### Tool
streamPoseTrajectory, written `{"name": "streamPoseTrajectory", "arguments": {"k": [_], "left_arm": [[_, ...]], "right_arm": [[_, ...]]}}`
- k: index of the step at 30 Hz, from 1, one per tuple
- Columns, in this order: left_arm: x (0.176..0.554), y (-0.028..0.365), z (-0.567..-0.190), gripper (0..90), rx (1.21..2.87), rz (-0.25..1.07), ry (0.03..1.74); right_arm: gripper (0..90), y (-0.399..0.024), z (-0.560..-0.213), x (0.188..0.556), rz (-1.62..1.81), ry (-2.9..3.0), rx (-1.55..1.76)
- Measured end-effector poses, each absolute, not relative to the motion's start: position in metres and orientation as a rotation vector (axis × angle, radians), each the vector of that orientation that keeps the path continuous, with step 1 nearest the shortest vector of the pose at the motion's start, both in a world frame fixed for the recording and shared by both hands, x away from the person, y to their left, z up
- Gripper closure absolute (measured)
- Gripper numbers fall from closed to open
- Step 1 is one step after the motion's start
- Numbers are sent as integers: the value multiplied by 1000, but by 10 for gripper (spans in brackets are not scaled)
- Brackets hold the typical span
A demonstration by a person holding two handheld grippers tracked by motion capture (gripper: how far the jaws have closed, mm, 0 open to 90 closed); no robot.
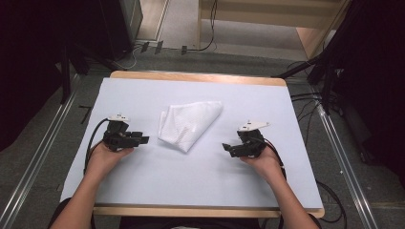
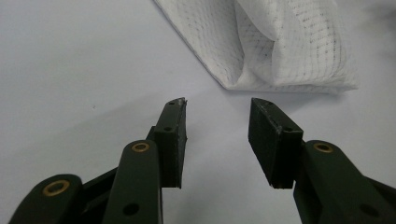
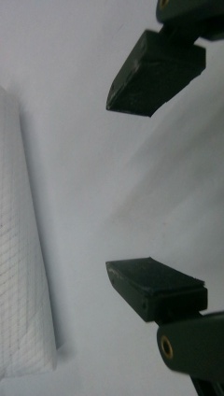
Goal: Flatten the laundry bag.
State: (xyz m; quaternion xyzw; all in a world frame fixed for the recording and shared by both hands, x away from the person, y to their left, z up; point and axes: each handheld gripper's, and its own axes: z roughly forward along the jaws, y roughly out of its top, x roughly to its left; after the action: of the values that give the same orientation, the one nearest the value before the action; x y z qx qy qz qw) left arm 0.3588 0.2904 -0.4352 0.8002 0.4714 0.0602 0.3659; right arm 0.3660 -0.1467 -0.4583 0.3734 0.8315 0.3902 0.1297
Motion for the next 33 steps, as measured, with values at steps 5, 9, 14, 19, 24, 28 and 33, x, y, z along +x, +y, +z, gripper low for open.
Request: {"name": "streamPoseTrajectory", "arguments": {"k": [5,9,14,19,24,28,33], "left_arm": [[358,287,-435,505,2076,160,1190],[359,287,-436,412,2074,145,1191],[361,289,-436,373,2043,115,1203],[361,287,-437,365,2065,121,1194],[360,286,-437,364,2075,119,1184],[362,285,-437,364,2083,117,1173],[363,283,-437,365,2083,100,1176]], "right_arm": [[308,-145,-456,364,1135,2419,1084],[353,-143,-455,363,1137,2424,1076],[390,-142,-455,363,1130,2432,1083],[413,-143,-454,363,1128,2429,1095],[420,-142,-455,363,1125,2434,1098],[426,-141,-455,363,1128,2444,1094],[456,-143,-455,362,1126,2455,1109]]}}
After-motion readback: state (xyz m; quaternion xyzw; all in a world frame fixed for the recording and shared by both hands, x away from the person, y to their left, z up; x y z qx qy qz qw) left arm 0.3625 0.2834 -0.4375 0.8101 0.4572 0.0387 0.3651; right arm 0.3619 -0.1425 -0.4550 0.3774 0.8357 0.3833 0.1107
